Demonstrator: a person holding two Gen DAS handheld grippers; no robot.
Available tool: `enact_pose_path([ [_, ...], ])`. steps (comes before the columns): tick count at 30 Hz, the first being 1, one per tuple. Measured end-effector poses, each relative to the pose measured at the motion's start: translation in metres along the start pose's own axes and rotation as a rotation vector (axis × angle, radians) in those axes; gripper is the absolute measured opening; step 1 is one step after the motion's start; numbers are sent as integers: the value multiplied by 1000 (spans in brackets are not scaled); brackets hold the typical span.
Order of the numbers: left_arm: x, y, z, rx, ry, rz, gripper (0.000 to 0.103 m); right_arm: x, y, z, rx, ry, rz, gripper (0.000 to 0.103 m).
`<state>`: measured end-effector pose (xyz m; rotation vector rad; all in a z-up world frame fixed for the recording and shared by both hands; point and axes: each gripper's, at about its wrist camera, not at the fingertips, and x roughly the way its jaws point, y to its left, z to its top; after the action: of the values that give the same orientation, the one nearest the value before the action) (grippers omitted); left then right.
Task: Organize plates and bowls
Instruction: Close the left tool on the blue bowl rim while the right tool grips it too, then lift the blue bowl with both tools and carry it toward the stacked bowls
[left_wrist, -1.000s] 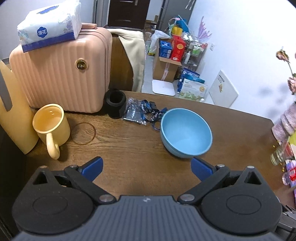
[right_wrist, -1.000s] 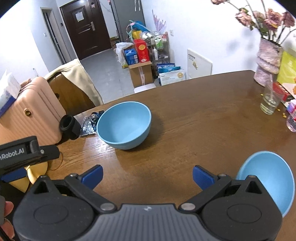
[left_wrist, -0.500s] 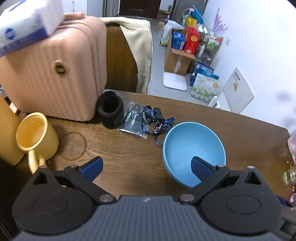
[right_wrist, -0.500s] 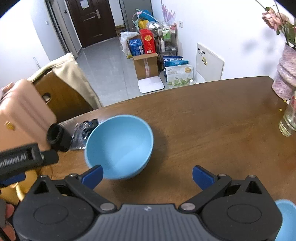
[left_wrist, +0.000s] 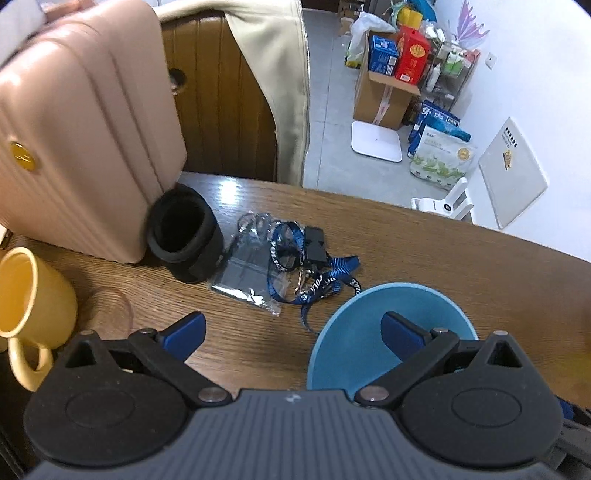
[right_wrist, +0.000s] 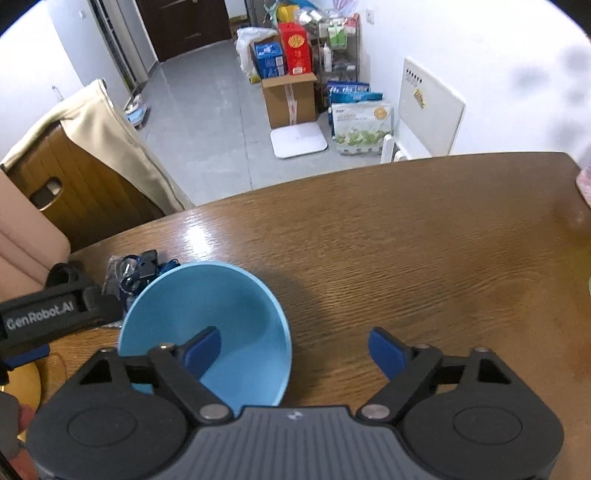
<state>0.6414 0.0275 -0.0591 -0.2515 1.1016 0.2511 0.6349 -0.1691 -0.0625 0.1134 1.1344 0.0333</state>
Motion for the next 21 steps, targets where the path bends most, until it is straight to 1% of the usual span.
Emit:
enact_pose_path([
  [1,5,-1,-1,3,9,3,102,4,0,2,-2,7,7,77],
  [2,11,-2,-2,6,19,9,100,9,0,2,-7,16,12,70],
  [3,15,-3,-2,6,26,14,95,13,1,2,-13,25,15,64],
  [4,18,-3,-3,6,33,18,92,16,2,2,-17,33,16,62],
  [5,23,-3,-4,5,43,20,86,19,3,1,-22,39,16,57],
  [6,27,-3,-5,4,51,19,81,23,4,2,-27,45,12,55],
  [7,31,-3,-6,3,59,18,79,26,4,2,-30,49,12,54],
  [9,38,-3,-7,0,73,14,71,32,4,2,-29,60,11,46],
  [10,39,-2,-8,-3,78,9,70,34,3,2,-24,68,14,43],
  [12,43,-2,-9,-6,90,-2,59,39,2,1,-14,87,21,32],
  [13,44,-2,-10,-6,96,-9,55,41,1,0,-8,93,22,30],
  [15,46,-2,-12,-5,106,-23,41,44,-1,0,5,98,24,20],
  [16,47,-2,-13,-5,109,-31,37,44,-2,-1,12,100,25,17],
  [18,49,-2,-14,-6,114,-51,23,45,-3,-3,25,105,31,10],
  [20,49,-5,-16,2,116,-69,14,46,-2,-5,35,107,39,5],
  [21,48,-6,-17,6,115,-69,14,46,-2,-6,40,107,42,5],
])
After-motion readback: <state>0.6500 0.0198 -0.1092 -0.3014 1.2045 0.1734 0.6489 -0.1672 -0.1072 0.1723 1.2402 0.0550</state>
